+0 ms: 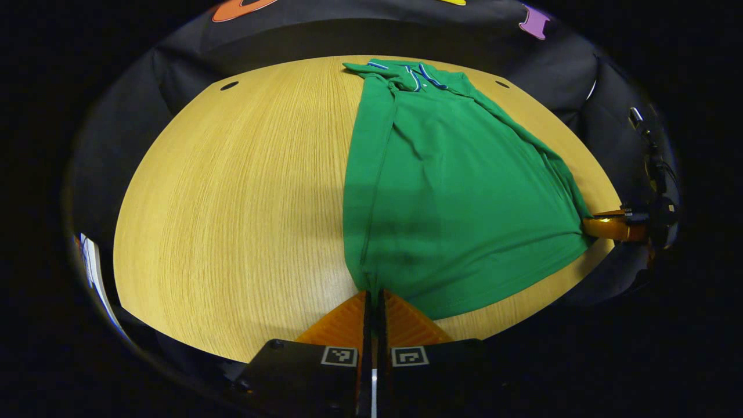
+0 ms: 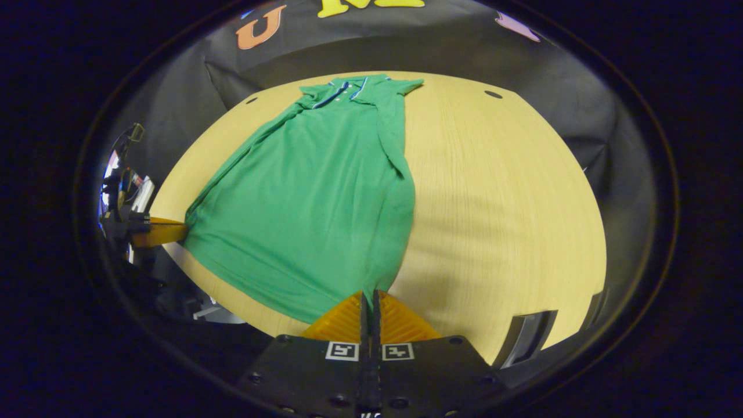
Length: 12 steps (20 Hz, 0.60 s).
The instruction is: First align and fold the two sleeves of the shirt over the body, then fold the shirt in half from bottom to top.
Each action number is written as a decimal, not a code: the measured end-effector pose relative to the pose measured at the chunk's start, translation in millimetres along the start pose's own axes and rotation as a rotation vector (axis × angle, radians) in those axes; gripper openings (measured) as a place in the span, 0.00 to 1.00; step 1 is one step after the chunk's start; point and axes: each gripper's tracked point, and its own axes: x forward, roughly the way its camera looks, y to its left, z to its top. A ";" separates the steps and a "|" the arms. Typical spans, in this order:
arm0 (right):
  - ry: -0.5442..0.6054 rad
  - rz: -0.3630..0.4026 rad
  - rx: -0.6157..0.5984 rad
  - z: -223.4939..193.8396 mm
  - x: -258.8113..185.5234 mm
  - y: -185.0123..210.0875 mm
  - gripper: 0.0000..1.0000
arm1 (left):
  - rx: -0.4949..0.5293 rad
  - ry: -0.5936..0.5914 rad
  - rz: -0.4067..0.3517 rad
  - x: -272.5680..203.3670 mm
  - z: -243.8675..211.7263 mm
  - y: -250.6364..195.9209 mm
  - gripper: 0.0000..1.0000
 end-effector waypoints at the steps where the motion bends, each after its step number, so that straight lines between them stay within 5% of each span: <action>1: -0.007 0.001 -0.001 2.9 -2.2 0.5 0.00 | -0.003 -0.009 -0.015 -0.3 1.2 -2.4 0.08; 12: -0.153 0.019 -0.017 78.3 -44.3 -2.3 0.00 | 0.016 -0.161 -0.097 -34.0 79.3 -5.8 0.08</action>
